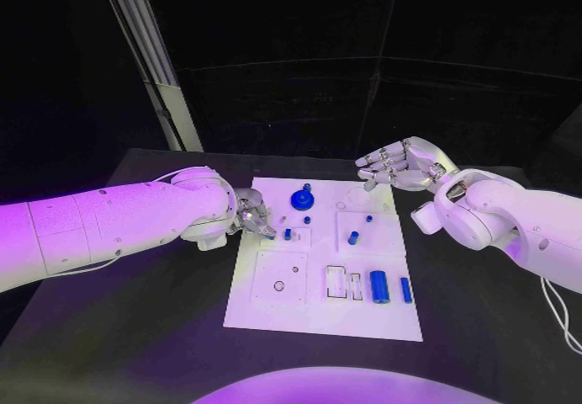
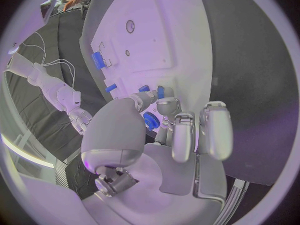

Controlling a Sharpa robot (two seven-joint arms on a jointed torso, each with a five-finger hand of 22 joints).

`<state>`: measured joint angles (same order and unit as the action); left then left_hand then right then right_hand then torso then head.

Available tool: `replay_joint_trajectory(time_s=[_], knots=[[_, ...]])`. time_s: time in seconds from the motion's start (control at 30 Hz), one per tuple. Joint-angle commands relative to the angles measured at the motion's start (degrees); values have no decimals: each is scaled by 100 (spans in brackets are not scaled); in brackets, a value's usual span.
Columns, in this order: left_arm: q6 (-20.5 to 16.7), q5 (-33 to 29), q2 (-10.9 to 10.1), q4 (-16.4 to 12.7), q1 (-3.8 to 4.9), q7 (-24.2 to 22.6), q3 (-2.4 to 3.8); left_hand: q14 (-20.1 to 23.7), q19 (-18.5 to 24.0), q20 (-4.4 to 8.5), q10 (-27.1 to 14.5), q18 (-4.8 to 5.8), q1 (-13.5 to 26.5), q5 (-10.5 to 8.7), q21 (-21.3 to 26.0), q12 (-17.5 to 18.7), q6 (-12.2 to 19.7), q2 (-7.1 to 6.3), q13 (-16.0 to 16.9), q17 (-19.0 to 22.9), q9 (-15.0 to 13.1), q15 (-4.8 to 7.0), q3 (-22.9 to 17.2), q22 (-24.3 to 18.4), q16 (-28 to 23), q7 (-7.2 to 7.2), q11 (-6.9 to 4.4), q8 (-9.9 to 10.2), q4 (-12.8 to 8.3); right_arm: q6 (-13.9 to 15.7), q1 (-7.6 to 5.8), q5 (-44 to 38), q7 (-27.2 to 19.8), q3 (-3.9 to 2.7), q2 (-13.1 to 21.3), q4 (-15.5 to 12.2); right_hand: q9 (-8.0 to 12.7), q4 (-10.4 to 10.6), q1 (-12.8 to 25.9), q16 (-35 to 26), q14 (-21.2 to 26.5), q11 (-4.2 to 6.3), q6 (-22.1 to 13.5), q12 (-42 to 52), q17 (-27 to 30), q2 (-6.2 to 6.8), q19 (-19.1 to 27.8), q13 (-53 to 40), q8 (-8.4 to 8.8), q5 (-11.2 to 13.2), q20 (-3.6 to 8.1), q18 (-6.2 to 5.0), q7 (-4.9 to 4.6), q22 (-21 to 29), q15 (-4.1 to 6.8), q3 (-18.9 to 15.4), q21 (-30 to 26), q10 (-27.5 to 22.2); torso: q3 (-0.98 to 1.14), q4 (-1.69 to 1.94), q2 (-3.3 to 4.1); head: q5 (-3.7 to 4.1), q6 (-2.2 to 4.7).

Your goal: Assemble the parts on the task board

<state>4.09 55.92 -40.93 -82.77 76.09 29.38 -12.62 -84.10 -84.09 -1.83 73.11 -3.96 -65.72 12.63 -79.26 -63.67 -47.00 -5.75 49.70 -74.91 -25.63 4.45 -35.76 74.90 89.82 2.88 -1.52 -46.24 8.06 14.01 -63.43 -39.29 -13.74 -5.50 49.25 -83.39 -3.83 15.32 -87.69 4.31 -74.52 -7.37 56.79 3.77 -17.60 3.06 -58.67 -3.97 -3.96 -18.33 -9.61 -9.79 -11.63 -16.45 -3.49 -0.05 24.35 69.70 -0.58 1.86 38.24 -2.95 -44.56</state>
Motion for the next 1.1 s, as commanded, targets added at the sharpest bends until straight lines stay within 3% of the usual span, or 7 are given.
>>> replay_joint_trajectory(time_s=[0.03, 0.6, 1.1], knots=[[167, 47, 18, 5, -18, 88, -18, -590, -43, 48, 47, 55, 47, 29, 10, -8, -31, 34, -2, -1509, -6, 41, -681, 51, 18, -7, 3, -22, -638, -41, -10, -4, -47, -3, -7, -7, 6, -33, -13, -34, 14, 7, -35, -12, 5, -46, -24, 9, 34, -21, -29, -59, 15, 5, -41, 14, -19, -35, 2, -1, 2, 1, -4], [250, 24, 188, 203, -17, 57, -18, -590, -53, 80, 117, 62, 538, 4, -7, -15, -184, -93, 4, -1509, 34, 83, -442, 92, 18, -86, -52, -54, -471, -59, -10, -4, -43, -3, -29, -2, 6, -35, -14, -37, 16, 6, -37, -11, 7, -48, -24, 10, 33, -21, -30, -59, 14, 9, -43, 16, -25, -39, 9, -8, -7, -4, -29], [330, -1, 247, 264, -17, 93, -18, -590, -75, 108, 194, 73, 801, -3, -41, -81, -351, -181, 94, -1509, 99, 117, -170, 150, 18, -140, -93, -35, -363, -70, -10, -4, -47, -3, -35, -1, 6, -37, -16, -38, 17, 5, -38, -11, 7, -52, -24, 10, 33, -24, -30, -59, 13, 10, -43, 19, -28, -41, 2, 1, -2, 25, -26]])
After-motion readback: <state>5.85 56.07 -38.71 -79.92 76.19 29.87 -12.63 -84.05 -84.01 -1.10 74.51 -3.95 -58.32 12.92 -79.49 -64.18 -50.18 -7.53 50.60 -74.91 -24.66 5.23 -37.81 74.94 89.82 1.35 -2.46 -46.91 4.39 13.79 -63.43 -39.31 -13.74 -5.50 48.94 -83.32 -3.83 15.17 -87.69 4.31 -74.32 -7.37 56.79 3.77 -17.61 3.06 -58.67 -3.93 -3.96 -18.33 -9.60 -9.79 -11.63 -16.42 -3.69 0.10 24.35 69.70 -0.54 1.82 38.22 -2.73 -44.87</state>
